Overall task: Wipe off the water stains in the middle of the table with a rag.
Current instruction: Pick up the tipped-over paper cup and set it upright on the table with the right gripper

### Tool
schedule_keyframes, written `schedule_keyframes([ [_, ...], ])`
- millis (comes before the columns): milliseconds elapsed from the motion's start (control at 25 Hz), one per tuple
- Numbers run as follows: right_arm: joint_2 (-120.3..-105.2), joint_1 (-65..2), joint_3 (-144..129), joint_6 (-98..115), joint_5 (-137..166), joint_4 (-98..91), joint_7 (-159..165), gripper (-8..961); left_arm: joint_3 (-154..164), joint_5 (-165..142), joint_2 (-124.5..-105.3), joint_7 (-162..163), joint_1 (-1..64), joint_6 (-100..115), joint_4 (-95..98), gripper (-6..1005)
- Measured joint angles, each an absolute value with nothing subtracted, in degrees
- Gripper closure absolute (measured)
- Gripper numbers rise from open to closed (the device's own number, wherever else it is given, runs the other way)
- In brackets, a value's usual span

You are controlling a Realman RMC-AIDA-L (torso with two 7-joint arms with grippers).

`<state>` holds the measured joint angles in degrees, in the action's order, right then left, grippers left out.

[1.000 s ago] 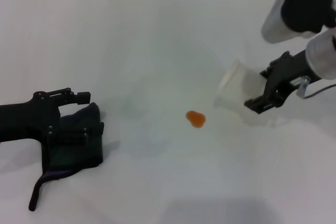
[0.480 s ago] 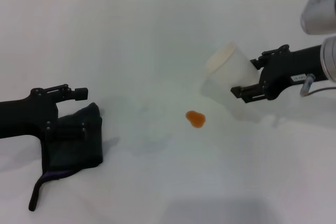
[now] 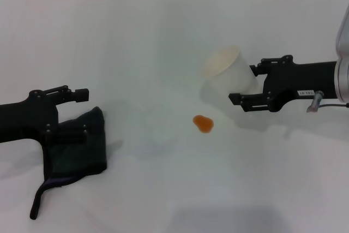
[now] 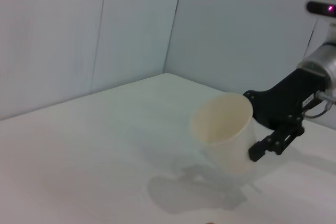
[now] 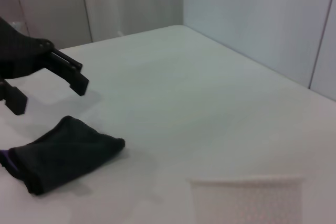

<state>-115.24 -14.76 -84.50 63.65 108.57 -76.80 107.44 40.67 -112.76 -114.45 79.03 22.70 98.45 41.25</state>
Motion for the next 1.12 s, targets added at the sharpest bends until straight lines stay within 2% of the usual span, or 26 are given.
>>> schedule_keyframes([
  [520,-115.22,-14.7,-81.3,60.5,91.5,-63.7,89.7,227,39.2,-112.7,-114.61,79.0,22.3,98.6,40.3,113],
  [1120,-115.22,-15.0,-80.8,61.2,86.4,-57.2,83.2,226,39.8,-113.3,-114.61,78.3,22.9,98.9,40.8,114],
])
